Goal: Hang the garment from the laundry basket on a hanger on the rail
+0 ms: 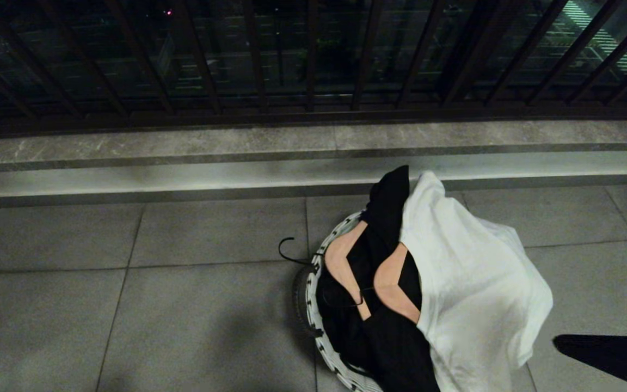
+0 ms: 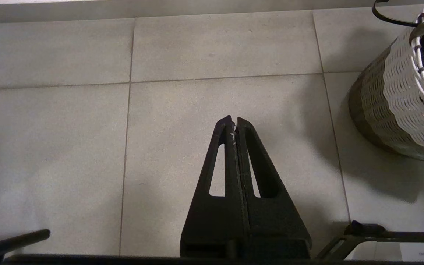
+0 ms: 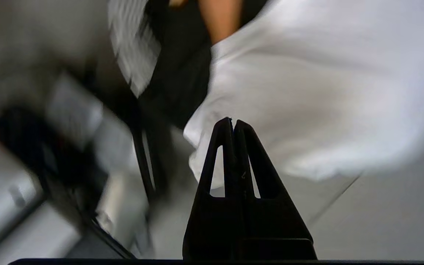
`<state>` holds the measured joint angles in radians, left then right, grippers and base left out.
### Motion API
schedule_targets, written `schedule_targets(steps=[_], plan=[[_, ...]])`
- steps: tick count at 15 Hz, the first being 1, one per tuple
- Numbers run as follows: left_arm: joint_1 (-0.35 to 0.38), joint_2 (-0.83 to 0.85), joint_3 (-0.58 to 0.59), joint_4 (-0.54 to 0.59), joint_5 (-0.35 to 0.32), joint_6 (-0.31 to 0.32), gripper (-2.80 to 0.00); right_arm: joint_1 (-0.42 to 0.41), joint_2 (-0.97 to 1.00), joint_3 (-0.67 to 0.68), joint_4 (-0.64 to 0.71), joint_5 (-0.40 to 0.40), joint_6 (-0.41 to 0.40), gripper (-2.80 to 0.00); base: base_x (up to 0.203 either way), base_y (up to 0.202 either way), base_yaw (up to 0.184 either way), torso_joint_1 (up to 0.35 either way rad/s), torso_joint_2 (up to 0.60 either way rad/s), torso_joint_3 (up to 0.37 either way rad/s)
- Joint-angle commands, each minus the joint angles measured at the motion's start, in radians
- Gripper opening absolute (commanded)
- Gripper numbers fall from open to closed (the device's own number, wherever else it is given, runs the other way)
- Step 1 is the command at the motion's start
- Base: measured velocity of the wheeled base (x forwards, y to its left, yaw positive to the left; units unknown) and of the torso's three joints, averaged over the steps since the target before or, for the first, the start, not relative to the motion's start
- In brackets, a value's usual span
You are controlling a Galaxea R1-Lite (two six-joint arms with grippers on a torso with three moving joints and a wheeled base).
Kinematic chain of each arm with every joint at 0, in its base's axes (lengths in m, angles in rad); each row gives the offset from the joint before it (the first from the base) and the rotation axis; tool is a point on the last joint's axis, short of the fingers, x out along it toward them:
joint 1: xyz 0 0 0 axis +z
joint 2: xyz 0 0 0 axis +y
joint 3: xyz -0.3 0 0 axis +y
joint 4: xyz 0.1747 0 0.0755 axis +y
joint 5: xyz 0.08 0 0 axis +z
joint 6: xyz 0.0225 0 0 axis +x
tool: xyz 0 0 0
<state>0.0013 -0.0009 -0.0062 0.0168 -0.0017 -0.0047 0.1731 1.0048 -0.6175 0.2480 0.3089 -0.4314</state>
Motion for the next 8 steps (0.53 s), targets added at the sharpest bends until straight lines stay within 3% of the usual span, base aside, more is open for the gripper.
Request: schedule_targets(steps=[1, 2, 3, 4, 6, 8], plan=[[0.0, 0.001, 0.0, 0.0, 0.0, 0.0, -2.8, 0.103, 0.275, -0.078, 0.035, -0.031, -0.085, -2.8, 0.0, 0.0, 0.0, 0.0, 0.0, 0.0], [0.0, 0.001, 0.0, 0.0, 0.0, 0.0, -2.8, 0.157, 0.356, -0.103, 0.057, -0.072, -0.122, -2.8, 0.0, 0.0, 0.0, 0.0, 0.0, 0.0], [0.0, 0.001, 0.0, 0.0, 0.0, 0.0, -2.8, 0.201, 0.43, -0.118, 0.063, -0.108, -0.148, -2.54, 0.0, 0.0, 0.0, 0.0, 0.0, 0.0], [0.0, 0.001, 0.0, 0.0, 0.0, 0.0, -2.8, 0.242, 0.483, -0.126, 0.051, -0.141, -0.167, 0.0, 0.0, 0.0, 0.0, 0.0, 0.0, 0.0], [0.0, 0.001, 0.0, 0.0, 0.0, 0.0, -2.8, 0.34, 0.551, -0.139, -0.027, -0.275, -0.191, 0.0, 0.0, 0.0, 0.0, 0.0, 0.0, 0.0], [0.0, 0.001, 0.0, 0.0, 0.0, 0.0, -2.8, 0.369, 0.595, -0.149, -0.15, -0.361, -0.194, 0.0, 0.0, 0.0, 0.0, 0.0, 0.0, 0.0]])
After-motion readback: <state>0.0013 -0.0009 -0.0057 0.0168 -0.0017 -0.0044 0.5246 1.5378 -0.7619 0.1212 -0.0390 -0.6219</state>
